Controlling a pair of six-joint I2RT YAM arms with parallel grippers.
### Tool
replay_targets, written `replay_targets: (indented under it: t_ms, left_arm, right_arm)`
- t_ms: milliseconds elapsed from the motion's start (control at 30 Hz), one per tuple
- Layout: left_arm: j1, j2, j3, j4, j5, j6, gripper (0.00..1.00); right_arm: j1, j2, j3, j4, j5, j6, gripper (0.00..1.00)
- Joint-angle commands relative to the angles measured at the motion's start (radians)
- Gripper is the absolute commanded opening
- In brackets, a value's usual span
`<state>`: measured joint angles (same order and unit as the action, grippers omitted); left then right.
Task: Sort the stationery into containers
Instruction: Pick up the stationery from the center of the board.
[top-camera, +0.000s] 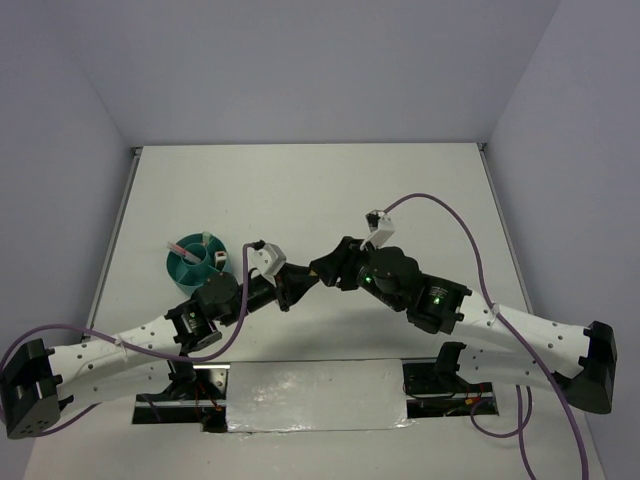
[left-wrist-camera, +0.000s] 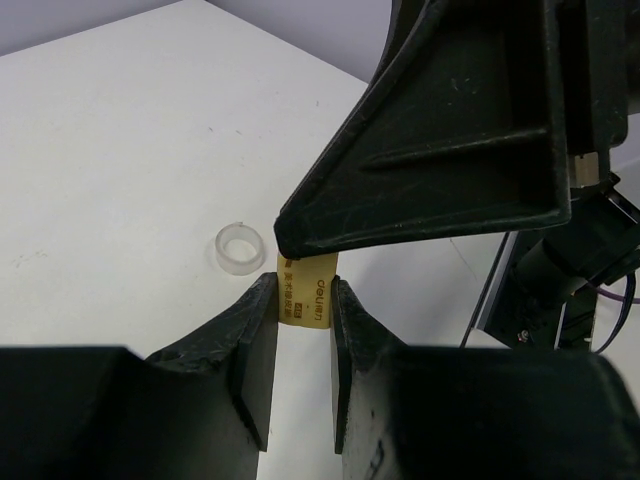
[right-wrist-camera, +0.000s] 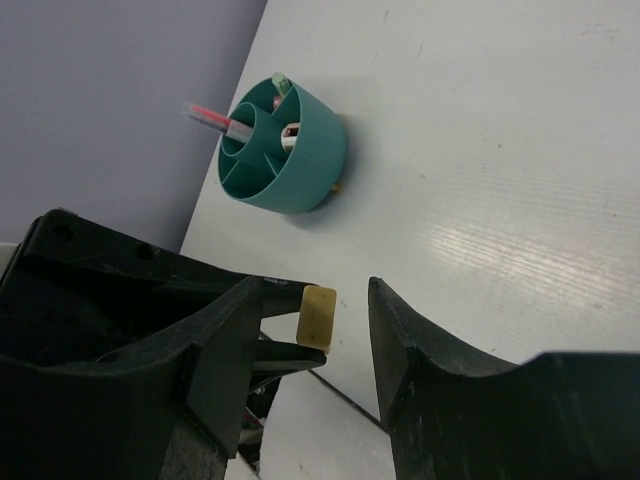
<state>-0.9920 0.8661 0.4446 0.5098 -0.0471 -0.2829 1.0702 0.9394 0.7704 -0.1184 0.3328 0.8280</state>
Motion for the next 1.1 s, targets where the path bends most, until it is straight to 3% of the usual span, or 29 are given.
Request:
replay_targets:
  t_ms: [0,233,300,367,567,633,667,700,733,833,867,900,967,1000,1067]
  left_arm:
    - [-0.005,-0.021,0.002,0.052,-0.023,0.03,0.0]
    - [-0.005,-0.027,0.026,0.029,-0.046,0.045,0.0]
    - [-0.005,-0.024,0.032,0.027,-0.045,0.047,0.0]
    - [-0.005,-0.018,0.039,0.021,-0.043,0.047,0.0]
    - [-0.005,-0.018,0.049,0.015,-0.042,0.036,0.02]
    - [-0.005,-0.027,0.06,0.001,-0.054,0.031,0.19]
    - [-0.005,-0.032,0.071,-0.039,-0.066,0.022,0.36]
    - [-0.005,-0.035,0.083,-0.071,-0.1,0.018,0.92]
    - [-0.005,-0.033,0.126,-0.115,-0.124,0.013,0.99]
    - [-0.005,-0.009,0.284,-0.409,-0.333,-0.048,0.99]
    - [-0.005,0.0,0.333,-0.603,-0.405,-0.111,0.99]
    - [-0.005,0.016,0.432,-0.704,-0.554,-0.148,0.99]
    - [-0.005,0.028,0.534,-0.906,-0.693,-0.272,0.99]
    - [-0.005,0.037,0.63,-1.088,-0.802,-0.307,0.99]
    - [-0.005,0.04,0.724,-1.251,-0.893,-0.415,0.99]
  right_arm:
    - [0.014,-0.005,0.01,0.037,-0.014,0.003,0.53]
    - [0.031,0.006,-0.008,0.016,-0.028,0.008,0.49]
    - [0.033,-0.002,-0.025,0.028,-0.028,0.011,0.42]
    - [0.033,-0.008,-0.029,0.046,-0.029,0.007,0.27]
    - [0.031,0.002,-0.019,0.071,-0.035,-0.021,0.02]
    - [0.031,0.002,-0.022,0.101,-0.031,-0.029,0.0]
    - [0.031,-0.002,-0.034,0.115,-0.032,-0.056,0.0]
    - [0.019,-0.007,-0.039,0.137,-0.02,-0.073,0.0]
    - [0.007,-0.016,-0.046,0.173,-0.005,-0.087,0.0]
    - [-0.087,-0.019,-0.085,0.232,0.025,-0.115,0.0]
    - [-0.116,-0.014,-0.115,0.259,0.015,-0.116,0.0]
    - [-0.153,-0.008,-0.126,0.287,0.021,-0.119,0.0]
    - [-0.164,0.041,-0.131,0.342,0.043,-0.142,0.0]
    - [-0.167,0.067,-0.125,0.377,0.041,-0.151,0.0]
    - [-0.167,0.157,-0.094,0.42,-0.003,-0.168,0.0]
